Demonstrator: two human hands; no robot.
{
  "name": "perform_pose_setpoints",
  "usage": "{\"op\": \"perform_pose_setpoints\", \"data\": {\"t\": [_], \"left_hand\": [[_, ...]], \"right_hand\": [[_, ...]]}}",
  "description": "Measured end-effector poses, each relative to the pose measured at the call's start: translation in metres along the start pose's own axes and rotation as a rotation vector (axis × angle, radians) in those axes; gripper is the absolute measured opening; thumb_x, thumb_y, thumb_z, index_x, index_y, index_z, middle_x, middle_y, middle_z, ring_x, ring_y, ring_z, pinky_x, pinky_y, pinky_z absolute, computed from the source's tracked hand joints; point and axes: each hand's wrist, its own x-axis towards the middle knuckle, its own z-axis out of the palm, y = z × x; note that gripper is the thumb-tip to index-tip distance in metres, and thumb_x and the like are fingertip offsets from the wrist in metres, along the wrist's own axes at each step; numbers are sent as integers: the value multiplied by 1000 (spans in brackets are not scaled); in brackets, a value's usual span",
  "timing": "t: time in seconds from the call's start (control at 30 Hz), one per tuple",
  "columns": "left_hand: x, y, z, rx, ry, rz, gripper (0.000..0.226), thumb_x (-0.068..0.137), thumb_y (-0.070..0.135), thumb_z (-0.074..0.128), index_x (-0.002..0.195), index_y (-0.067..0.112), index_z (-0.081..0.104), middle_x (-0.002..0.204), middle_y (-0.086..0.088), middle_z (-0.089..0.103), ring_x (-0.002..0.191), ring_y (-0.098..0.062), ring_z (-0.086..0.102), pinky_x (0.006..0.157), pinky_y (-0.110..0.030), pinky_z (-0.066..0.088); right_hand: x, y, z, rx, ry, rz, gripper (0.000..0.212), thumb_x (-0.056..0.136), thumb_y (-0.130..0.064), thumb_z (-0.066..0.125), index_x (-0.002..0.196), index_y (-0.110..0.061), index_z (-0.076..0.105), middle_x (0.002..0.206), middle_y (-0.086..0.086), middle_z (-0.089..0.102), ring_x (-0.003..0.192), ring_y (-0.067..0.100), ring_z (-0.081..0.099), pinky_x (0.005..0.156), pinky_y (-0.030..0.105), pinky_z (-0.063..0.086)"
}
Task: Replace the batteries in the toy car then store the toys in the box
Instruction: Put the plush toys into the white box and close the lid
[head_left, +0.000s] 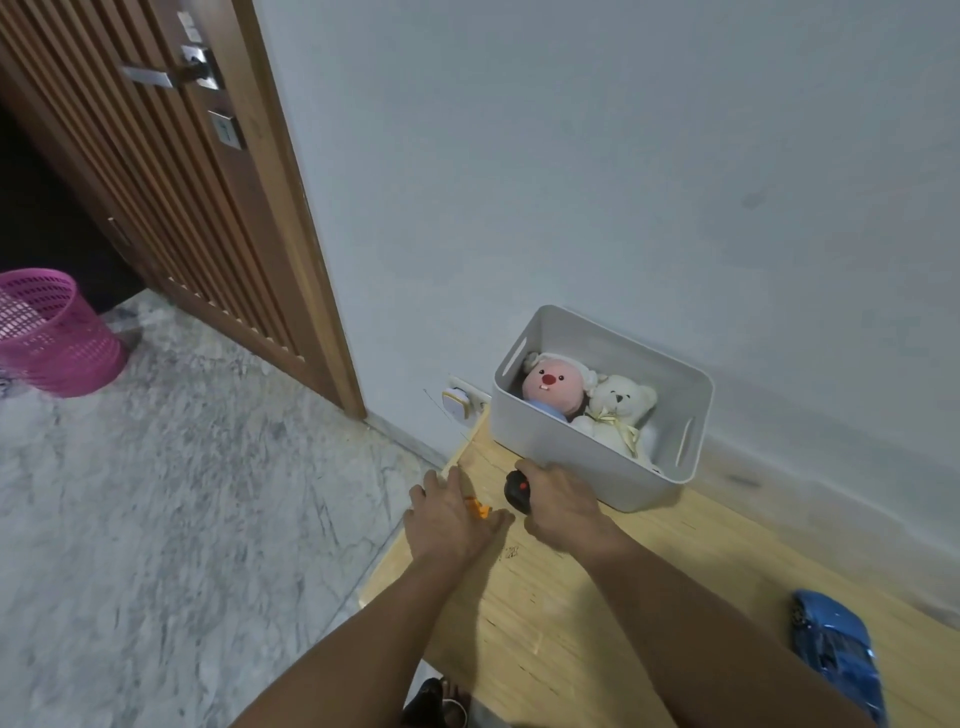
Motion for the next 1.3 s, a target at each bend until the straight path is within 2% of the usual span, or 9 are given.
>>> {"op": "perform_pose_setpoints", "data": {"t": [0.2, 0.33, 0.5, 0.6, 0.73, 0.83, 0.97, 1.1, 1.3], "left_hand": [[1, 10, -2, 70, 7, 11, 44, 89, 45, 60, 119, 13, 61, 123, -7, 50, 115, -26, 44, 95, -37, 47], [2, 8, -12, -49, 61, 103, 43, 90, 37, 58, 121, 7, 57, 127, -8, 52, 118, -27, 42, 100, -34, 37], [22, 3, -51, -457, 278, -5, 74, 61, 21, 86, 119, -2, 49, 123, -16, 39, 105, -29, 45, 80, -26, 37], [30, 15, -85, -580, 398, 37, 69, 62, 19, 84, 118, -2, 49, 121, -14, 39, 101, -25, 46, 81, -30, 43], [31, 48, -118, -682, 455, 195, 61, 66, 21, 82, 116, 5, 50, 117, -5, 42, 94, -13, 46, 77, -18, 35], [31, 74, -131, -698, 416, 324, 61, 65, 24, 82, 115, 9, 51, 113, -2, 43, 92, -12, 49, 77, -19, 36], [34, 96, -130, -647, 326, 431, 65, 65, 26, 83, 119, 12, 49, 115, 1, 44, 92, -11, 48, 77, -20, 38], [45, 108, -120, -590, 214, 466, 70, 63, 27, 86, 120, 13, 49, 116, 0, 44, 95, -13, 50, 79, -21, 41], [66, 123, -110, -433, 43, 453, 70, 55, 34, 89, 109, 14, 49, 111, 0, 42, 95, -18, 53, 77, -27, 45]], "right_hand": [[-9, 3, -15, 68, -3, -3, 59, 73, -18, 70, 124, -30, 42, 114, 6, 54, 101, 29, 56, 82, 41, 53], [-15, -11, -33, 134, -13, -55, 66, 71, -20, 73, 127, -30, 41, 113, 6, 51, 100, 29, 55, 82, 40, 53], [-20, -35, -67, 245, 83, -181, 65, 67, -26, 69, 123, -38, 39, 107, 0, 54, 98, 27, 57, 76, 37, 51], [-26, -41, -104, 329, 182, -202, 70, 68, -25, 68, 132, -35, 41, 121, -1, 57, 109, 23, 55, 82, 34, 47], [-31, -22, -149, 430, 338, -133, 66, 70, -29, 67, 131, -34, 44, 122, -2, 60, 112, 23, 55, 87, 34, 48], [-25, 9, -161, 419, 412, 45, 68, 70, -22, 67, 132, -33, 44, 119, 3, 61, 109, 28, 57, 84, 33, 49], [-16, 44, -150, 247, 326, 187, 61, 70, -21, 68, 127, -30, 49, 118, 6, 61, 107, 30, 59, 78, 32, 48], [-8, 62, -126, 72, 196, 181, 31, 81, -35, 60, 110, -27, 60, 110, 7, 65, 100, 31, 62, 75, 33, 52], [4, 69, -118, 9, -36, 68, 46, 86, -14, 53, 127, -33, 60, 130, 8, 59, 115, 30, 57, 94, 33, 50]]}}
